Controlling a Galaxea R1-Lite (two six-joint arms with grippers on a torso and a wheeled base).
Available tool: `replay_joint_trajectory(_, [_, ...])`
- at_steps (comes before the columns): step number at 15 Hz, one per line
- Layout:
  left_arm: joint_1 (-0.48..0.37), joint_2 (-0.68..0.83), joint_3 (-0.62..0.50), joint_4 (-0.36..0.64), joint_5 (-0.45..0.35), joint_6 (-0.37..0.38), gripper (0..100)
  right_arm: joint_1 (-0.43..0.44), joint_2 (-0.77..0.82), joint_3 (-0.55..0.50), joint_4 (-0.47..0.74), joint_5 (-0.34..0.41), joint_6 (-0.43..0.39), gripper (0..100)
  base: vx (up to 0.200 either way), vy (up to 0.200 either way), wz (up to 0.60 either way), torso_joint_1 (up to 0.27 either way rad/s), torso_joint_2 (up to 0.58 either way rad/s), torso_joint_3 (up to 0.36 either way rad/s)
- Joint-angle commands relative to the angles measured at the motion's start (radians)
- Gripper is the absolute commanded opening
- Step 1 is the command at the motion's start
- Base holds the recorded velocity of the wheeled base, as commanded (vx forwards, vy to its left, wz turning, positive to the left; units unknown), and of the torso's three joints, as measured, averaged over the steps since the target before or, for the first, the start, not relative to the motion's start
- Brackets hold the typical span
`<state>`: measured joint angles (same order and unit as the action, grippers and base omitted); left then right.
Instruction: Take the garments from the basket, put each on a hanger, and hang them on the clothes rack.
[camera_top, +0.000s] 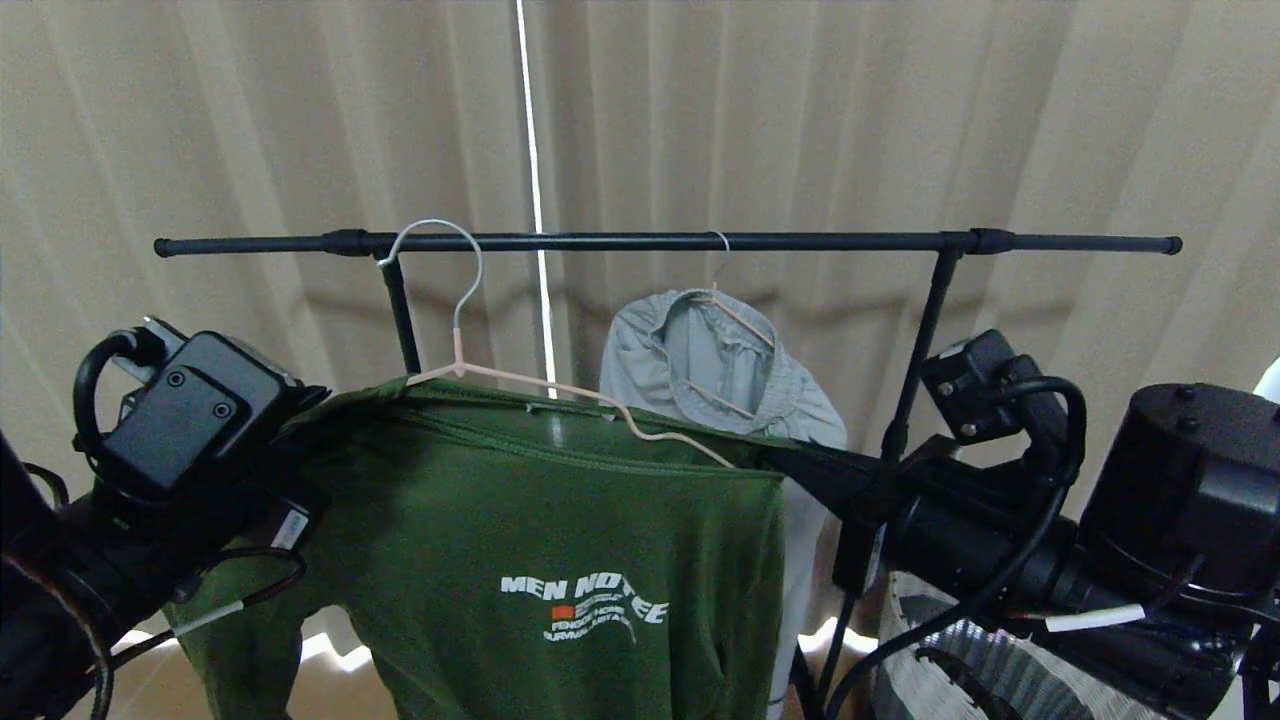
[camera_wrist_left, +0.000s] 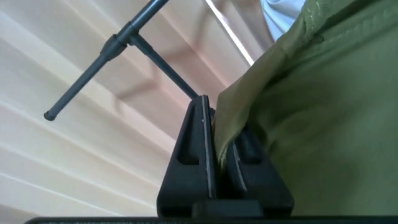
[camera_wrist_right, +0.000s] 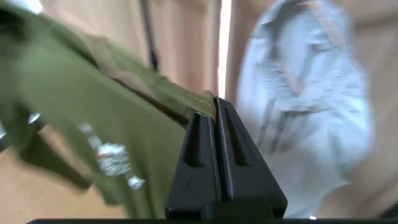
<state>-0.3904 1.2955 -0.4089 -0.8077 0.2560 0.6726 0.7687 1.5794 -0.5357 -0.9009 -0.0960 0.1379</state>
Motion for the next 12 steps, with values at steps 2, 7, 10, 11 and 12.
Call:
replay_joint_trajectory(2, [-0.001,0.004,0.002,-0.001,-0.001,-0.031,0,0.08,-0.029,-0.003,0.019,0.002,-0.021,0,0.0,0.0,0.0,0.0,0.0,0.0])
replay_joint_trajectory(7, [-0.033,0.027,0.004,-0.001,-0.001,-0.119,0,0.086,-0.041,0.0,0.056,0.001,-0.054,100,0.0,0.0,0.0,0.0,0.0,0.0])
replay_joint_trajectory(10, [-0.085,0.03,0.015,-0.001,0.005,-0.146,0,0.086,-0.009,-0.016,0.051,0.013,-0.172,100,0.0,0.0,0.0,0.0,0.0,0.0])
replay_joint_trajectory(11, [-0.093,0.027,0.016,-0.001,0.005,-0.148,0,0.086,0.019,-0.038,0.049,0.015,-0.202,100,0.0,0.0,0.0,0.0,0.0,0.0])
replay_joint_trajectory(12, [-0.097,0.028,0.016,-0.001,0.003,-0.148,0,0.083,0.045,-0.078,0.051,0.016,-0.242,100,0.0,0.0,0.0,0.0,0.0,0.0])
